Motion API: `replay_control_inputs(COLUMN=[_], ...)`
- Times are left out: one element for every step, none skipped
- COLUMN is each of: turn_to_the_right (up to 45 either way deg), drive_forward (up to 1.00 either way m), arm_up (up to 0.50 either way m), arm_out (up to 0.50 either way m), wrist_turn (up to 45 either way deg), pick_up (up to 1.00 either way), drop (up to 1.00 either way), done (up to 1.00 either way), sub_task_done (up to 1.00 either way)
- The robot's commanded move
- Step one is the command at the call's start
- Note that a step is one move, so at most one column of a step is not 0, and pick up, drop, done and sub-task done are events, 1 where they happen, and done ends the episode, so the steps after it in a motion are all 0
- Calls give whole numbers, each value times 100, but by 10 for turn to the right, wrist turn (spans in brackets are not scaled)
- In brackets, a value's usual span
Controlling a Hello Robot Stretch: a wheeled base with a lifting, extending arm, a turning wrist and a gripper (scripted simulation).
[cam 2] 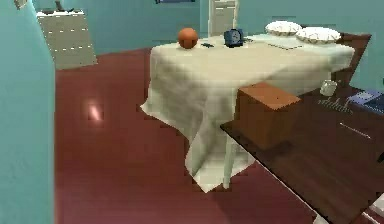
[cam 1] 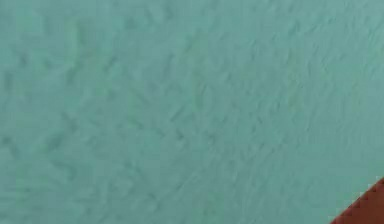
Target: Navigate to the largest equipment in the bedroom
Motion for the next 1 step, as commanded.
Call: replay_control_inputs(turn_to_the_right=[450], drive_forward=[0], arm_up=[0], arm_out=[0], wrist_turn=[0], pick_up=[0], drop=[0], done=[0], sub_task_done=[0])
